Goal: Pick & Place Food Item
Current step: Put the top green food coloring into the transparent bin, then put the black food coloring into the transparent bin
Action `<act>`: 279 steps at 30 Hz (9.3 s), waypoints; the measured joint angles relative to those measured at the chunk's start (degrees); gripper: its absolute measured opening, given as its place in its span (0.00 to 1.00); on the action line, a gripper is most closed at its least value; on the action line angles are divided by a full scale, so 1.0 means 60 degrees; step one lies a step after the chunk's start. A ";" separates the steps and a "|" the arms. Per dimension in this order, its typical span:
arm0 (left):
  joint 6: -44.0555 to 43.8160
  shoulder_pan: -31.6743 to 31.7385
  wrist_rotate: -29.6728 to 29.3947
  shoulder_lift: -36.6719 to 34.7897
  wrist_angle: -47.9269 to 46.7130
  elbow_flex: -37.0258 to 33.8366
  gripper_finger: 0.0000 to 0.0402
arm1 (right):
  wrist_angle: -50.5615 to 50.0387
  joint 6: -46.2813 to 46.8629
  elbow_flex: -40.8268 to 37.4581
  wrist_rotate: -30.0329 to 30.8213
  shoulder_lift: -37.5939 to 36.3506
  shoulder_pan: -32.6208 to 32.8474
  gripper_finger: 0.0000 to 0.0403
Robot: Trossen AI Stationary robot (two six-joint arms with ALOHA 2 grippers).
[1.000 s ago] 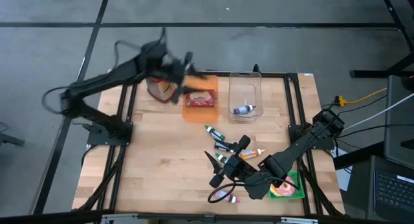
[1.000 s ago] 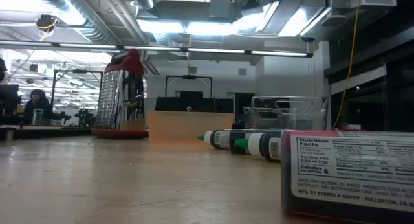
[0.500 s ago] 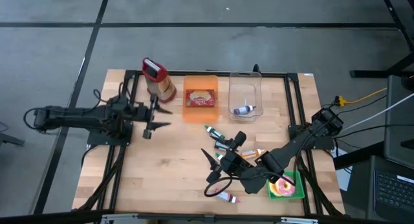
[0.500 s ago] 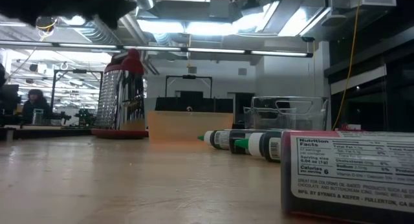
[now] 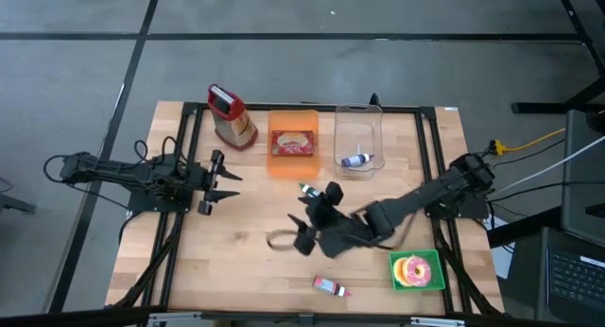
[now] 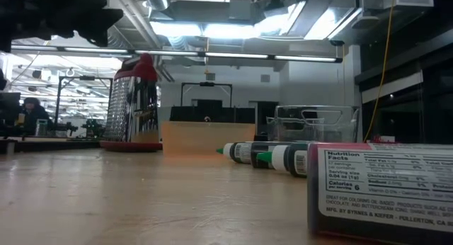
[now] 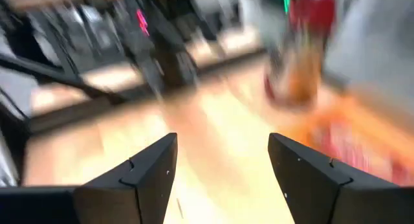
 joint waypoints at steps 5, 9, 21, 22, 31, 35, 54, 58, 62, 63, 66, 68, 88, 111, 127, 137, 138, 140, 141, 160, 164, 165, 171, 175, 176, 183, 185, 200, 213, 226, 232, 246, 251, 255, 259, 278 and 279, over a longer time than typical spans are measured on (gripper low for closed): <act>0.0009 -0.0635 -0.0845 0.0000 0.0064 -0.0203 0.44 | -0.1633 0.1996 -0.0016 -0.0999 0.0498 -0.0534 0.61; -0.0121 -0.1093 -0.1129 0.0007 0.0064 -0.0213 0.44 | -0.2538 0.2783 -0.0002 -0.1963 0.0801 -0.0995 0.61; 0.0022 -0.1566 -0.1625 0.0007 0.0063 -0.0213 0.44 | -0.4090 0.3590 -0.0002 -0.4050 0.1695 -0.2332 0.61; 0.0018 -0.1566 -0.1625 0.0007 0.0060 -0.0213 0.44 | -0.4161 0.3579 -0.0003 -0.4224 0.1774 -0.2423 0.61; -0.0120 -0.1566 -0.1526 0.0015 -0.0035 -0.0217 0.44 | -0.4309 0.3283 -0.0002 -0.4946 0.2467 -0.2892 0.61; -0.0058 -0.1566 -0.1527 0.0015 -0.0050 -0.0217 0.44 | -0.4329 0.3166 -0.0002 -0.4942 0.2584 -0.2986 0.61; -0.0057 -0.1566 -0.1371 0.0018 -0.0161 -0.0217 0.44 | -0.4197 0.3301 -0.0002 -0.5190 0.3284 -0.3113 0.55; -0.0051 -0.1566 -0.1373 0.0018 -0.0162 -0.0217 0.44 | -0.4197 0.3316 -0.0002 -0.5197 0.3284 -0.3113 0.40; -0.0094 -0.1566 -0.1377 0.0015 -0.0162 -0.0217 0.44 | -0.4083 0.3316 0.0001 -0.5283 0.3254 -0.3113 0.23; -0.0120 -0.1566 -0.1377 0.0015 -0.0162 -0.0217 0.44 | -0.3999 0.3313 0.0001 -0.5278 0.3251 -0.3108 0.21; -0.0127 -0.1566 -0.1377 0.0016 -0.0162 -0.0217 0.44 | -0.3570 0.3269 -0.0002 -0.5327 0.3251 -0.3074 0.21; -0.0127 -0.1566 -0.1377 0.0015 -0.0164 -0.0217 0.44 | -0.3118 0.3116 -0.0002 -0.5410 0.3256 -0.3033 0.21; -0.0127 -0.1544 -0.1370 0.0018 -0.0169 -0.0217 0.44 | -0.3633 0.2743 -0.0006 -0.2109 0.0753 -0.2697 0.22; -0.0050 -0.1544 -0.1279 0.0018 -0.0245 -0.0217 0.44 | -0.8268 0.5658 -0.1384 -0.0447 -0.0651 -0.4673 0.27; 0.0026 -0.1544 -0.1279 0.0018 -0.0254 -0.0217 0.44 | -0.7438 0.6391 -0.2917 -0.0148 -0.0657 -0.5163 0.63; -0.0047 -0.1544 -0.1279 0.0018 -0.0242 -0.0217 0.44 | -0.4995 0.5386 -0.2917 -0.0989 -0.0727 -0.4404 0.64; -0.0044 -0.1544 -0.1279 0.0018 -0.0242 -0.0217 0.44 | -0.4533 0.5095 -0.2917 -0.1250 -0.0727 -0.4277 0.64; -0.0044 -0.1544 -0.1282 0.0018 -0.0250 -0.0217 0.44 | -0.3578 0.4479 -0.2917 -0.1900 -0.0727 -0.3969 0.63; -0.0044 -0.1544 -0.1282 0.0018 -0.0257 -0.0217 0.44 | -0.3042 0.4135 -0.2917 -0.2236 -0.0727 -0.3780 0.63; -0.0053 -0.1547 -0.1282 0.0015 -0.0398 -0.0217 0.44 | -0.1723 0.2820 -0.2923 -0.4010 0.0047 -0.1269 0.63; -0.0047 -0.1544 -0.1297 0.0027 -0.0436 -0.0213 0.44 | -0.1883 0.2838 -0.2924 -0.4536 0.0587 -0.1333 0.63; -0.0038 -0.1544 -0.1306 0.0047 -0.0412 -0.0209 0.44 | -0.1864 0.2839 -0.2925 -0.4657 0.0697 -0.1373 0.63; -0.0006 -0.1545 -0.1308 0.0025 -0.0456 -0.0209 0.44 | -0.1932 0.2766 -0.2908 -0.4708 0.1047 -0.1653 0.63; 0.0003 -0.1544 -0.1308 0.0025 -0.0451 -0.0209 0.44 | -0.1979 0.2621 -0.2928 -0.4906 0.1032 -0.1711 0.63; 0.0006 -0.1544 -0.1311 0.0025 -0.0450 -0.0209 0.44 | -0.1957 0.2599 -0.2924 -0.4923 0.1016 -0.1712 0.63; 0.0015 -0.1544 -0.1304 0.0025 -0.0450 -0.0209 0.44 | -0.1982 0.2599 -0.2924 -0.4975 0.1014 -0.1728 0.63; 0.0011 -0.1544 -0.1300 0.0025 -0.0454 -0.0209 0.44 | -0.1980 0.2606 -0.2924 -0.4975 0.1014 -0.1724 0.63; -0.0051 -0.1544 -0.1284 0.0025 -0.0454 -0.0209 0.44 | -0.2317 0.2854 -0.2924 -0.4672 0.1032 -0.1761 0.45; -0.0069 -0.1544 -0.1282 0.0025 -0.0454 -0.0211 0.44 | -0.1658 0.2891 -0.3285 -0.4848 0.0993 -0.1761 0.38; -0.0066 -0.1544 -0.1280 0.0025 -0.0457 -0.0213 0.44 | -0.1622 0.3102 -0.3456 -0.5748 0.1282 -0.1790 0.52; -0.0058 -0.1546 -0.1282 0.0025 -0.0490 -0.0213 0.44 | -0.1562 0.3105 -0.3419 -0.5616 0.1429 -0.1779 0.42; -0.0047 -0.1544 -0.1282 0.0022 -0.0454 -0.0213 0.44 | -0.1457 0.2770 -0.2764 -0.5029 0.1236 -0.1787 0.32; -0.0046 -0.1544 -0.1282 0.0022 -0.0454 -0.0213 0.44 | -0.1538 0.2126 -0.1808 -0.4170 0.1236 -0.1815 0.30; -0.0044 -0.1544 -0.1282 0.0022 -0.0454 -0.0213 0.44 | -0.1814 0.1687 -0.0863 -0.3760 0.1233 -0.1949 0.30; -0.0047 -0.1546 -0.1282 0.0024 -0.0454 -0.0214 0.44 | -0.2913 0.1353 0.0169 -0.2998 0.1222 -0.2094 0.31; -0.0054 -0.1544 -0.1187 0.0022 -0.0457 -0.0213 0.44 | -0.9734 0.3073 0.1954 -0.0458 0.1200 -0.4462 0.31; -0.0055 -0.1544 -0.1185 0.0022 -0.0457 -0.0213 0.44 | -0.9742 0.3063 0.1924 -0.0380 0.1200 -0.4620 0.31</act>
